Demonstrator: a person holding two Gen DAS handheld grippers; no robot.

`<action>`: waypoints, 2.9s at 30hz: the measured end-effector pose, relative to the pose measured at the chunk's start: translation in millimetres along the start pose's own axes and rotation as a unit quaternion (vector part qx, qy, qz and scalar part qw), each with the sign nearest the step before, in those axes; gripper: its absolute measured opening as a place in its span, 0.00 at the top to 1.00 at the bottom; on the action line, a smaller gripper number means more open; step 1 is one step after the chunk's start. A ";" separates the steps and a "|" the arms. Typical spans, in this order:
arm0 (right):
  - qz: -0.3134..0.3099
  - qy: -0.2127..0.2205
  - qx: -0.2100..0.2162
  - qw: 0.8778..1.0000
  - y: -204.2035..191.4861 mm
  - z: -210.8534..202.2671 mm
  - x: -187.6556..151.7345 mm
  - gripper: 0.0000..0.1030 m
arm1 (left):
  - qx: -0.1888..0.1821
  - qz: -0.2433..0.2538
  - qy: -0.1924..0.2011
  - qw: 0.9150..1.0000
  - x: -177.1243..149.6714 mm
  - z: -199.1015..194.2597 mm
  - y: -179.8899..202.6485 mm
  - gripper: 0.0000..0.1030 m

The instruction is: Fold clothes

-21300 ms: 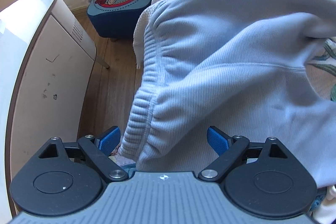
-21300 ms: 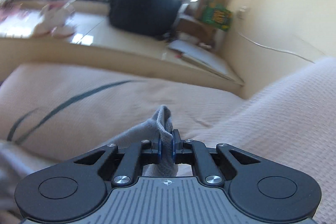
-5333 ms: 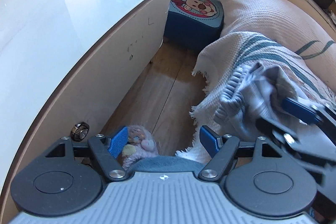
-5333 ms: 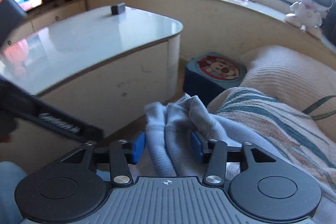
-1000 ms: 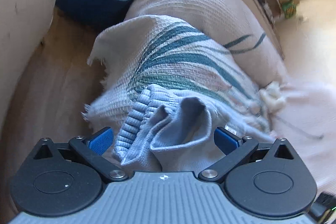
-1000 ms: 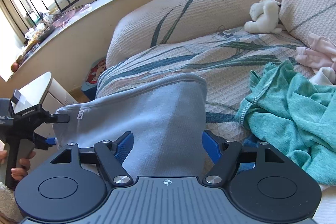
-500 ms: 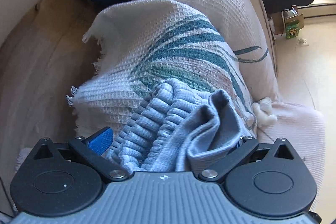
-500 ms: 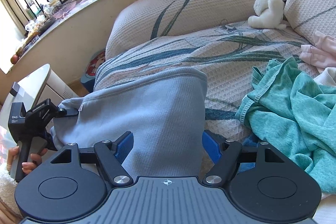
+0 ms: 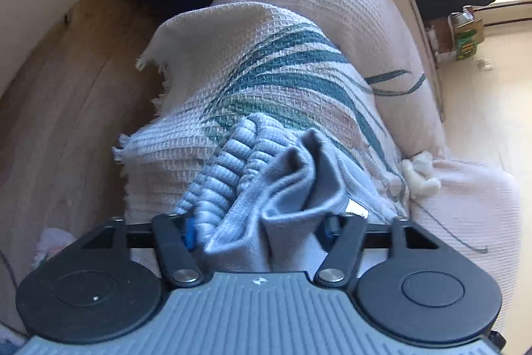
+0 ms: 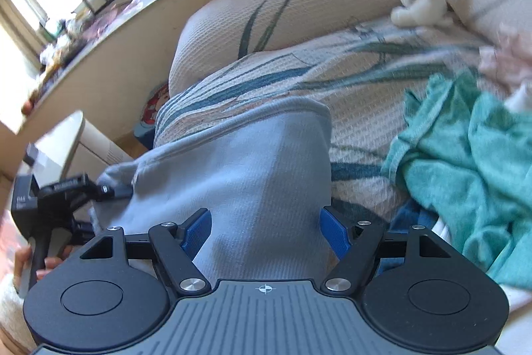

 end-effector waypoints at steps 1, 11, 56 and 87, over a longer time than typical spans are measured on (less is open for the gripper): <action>0.008 -0.009 0.000 1.000 2.7 3.8 -1.3 0.28 | 0.000 0.000 0.004 1.000 -1.3 -3.5 1.8 0.58; 0.052 -0.049 0.026 0.997 23.6 33.6 -5.2 0.22 | 0.033 0.004 0.013 0.999 -3.9 7.4 -12.9 0.02; -0.059 0.085 0.014 0.995 -47.6 35.1 92.7 0.76 | 0.064 0.071 0.068 0.993 35.4 -9.9 52.8 0.68; -0.048 0.073 -0.030 0.996 -47.1 131.9 187.9 0.52 | 0.158 0.104 0.095 0.977 122.7 34.4 54.0 0.21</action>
Point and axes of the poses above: each gripper's, at about its wrist camera, not at the fingertips, and z roughly the way its jaws point, y to its right, x to its top, the point moved 6 cm from there along z, roughly the way its jaws point, and after that the axes turned 10 degrees about -x, right-handed, at the moved point
